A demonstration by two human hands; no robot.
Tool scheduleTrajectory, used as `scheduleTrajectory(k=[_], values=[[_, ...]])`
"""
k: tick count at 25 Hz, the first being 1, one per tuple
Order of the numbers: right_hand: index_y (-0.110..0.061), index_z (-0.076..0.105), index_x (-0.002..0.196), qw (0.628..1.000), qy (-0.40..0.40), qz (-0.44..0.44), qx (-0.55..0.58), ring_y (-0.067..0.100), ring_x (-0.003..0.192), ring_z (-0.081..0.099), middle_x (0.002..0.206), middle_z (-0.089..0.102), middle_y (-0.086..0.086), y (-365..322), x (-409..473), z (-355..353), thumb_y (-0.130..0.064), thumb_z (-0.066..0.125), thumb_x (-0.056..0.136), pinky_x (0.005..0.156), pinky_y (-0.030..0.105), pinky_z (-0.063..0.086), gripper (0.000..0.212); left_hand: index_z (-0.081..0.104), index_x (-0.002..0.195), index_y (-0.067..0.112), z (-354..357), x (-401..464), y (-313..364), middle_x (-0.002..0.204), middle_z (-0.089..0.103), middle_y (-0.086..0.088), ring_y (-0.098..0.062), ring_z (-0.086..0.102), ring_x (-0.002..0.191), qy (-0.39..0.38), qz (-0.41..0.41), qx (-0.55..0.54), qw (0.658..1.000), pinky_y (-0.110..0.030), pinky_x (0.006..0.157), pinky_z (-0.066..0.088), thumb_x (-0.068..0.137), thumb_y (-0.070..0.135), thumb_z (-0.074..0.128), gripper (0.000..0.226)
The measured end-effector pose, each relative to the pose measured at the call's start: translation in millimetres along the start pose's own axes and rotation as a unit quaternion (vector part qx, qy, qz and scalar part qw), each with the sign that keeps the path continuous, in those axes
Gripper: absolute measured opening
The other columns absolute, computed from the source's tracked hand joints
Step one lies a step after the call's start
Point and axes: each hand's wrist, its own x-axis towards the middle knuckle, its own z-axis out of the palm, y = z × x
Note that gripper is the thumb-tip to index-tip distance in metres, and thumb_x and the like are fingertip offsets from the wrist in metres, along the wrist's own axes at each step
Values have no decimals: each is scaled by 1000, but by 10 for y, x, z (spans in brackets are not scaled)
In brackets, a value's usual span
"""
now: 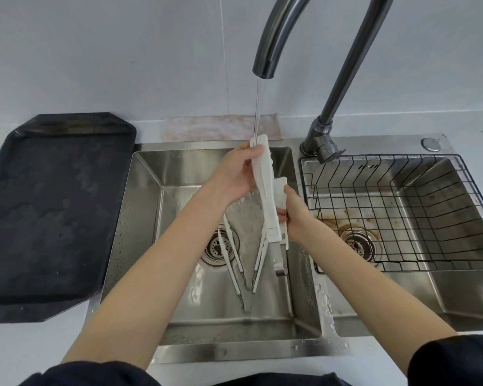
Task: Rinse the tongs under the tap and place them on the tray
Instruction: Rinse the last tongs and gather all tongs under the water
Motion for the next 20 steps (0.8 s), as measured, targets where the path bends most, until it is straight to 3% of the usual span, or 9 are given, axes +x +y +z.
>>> scheduleTrajectory(k=[3,6,10,14,16,19,20], values=[[-10,43,82,1000,-19,-5,15,5,19,26,34,43,-1,-47,106,-36,-44,32,98,28,9,19,39,53,84,11,31,-34,-28,71,53,-3,-12,54,58,28,8,43,999,-19,50,53,94,23,49,17],[-12,44,85,999,-22,-32,14,3,22,28,61,41,0,-81,127,-36,-43,33,97,24,11,20,35,55,77,15,68,-52,-18,57,54,2,-8,52,47,89,3,81,993,-18,44,49,93,44,45,35],[-16,46,84,996,-12,-88,0,3,25,30,66,41,0,-112,70,12,-40,36,97,25,12,22,29,51,67,17,-29,-61,-29,46,48,6,-5,46,33,128,5,55,990,-16,39,40,90,54,40,46],[-16,48,87,988,11,-155,-22,4,34,34,69,45,0,-141,-30,74,-31,46,96,30,13,27,18,54,77,20,-260,-55,-101,47,47,9,-3,44,35,120,3,-70,990,-15,40,39,95,42,41,31],[-16,47,84,982,31,-184,-33,4,38,34,69,46,1,-137,-59,82,-26,48,95,34,13,29,15,53,79,19,-386,-79,-153,54,53,8,-4,49,46,119,-4,-104,987,-16,47,43,95,29,45,21],[-13,49,85,982,38,-183,-19,6,44,35,67,44,1,-73,-49,53,-22,46,96,42,15,32,14,58,97,17,-541,-174,-325,75,57,4,-9,54,69,116,-24,-4,993,-23,67,48,92,21,53,8],[-10,50,91,983,39,-176,-17,7,48,36,67,44,1,-35,-28,41,-21,45,96,46,17,33,13,56,107,20,-576,-211,-412,80,57,4,-10,55,75,105,-27,46,993,-24,68,48,91,17,53,16]])
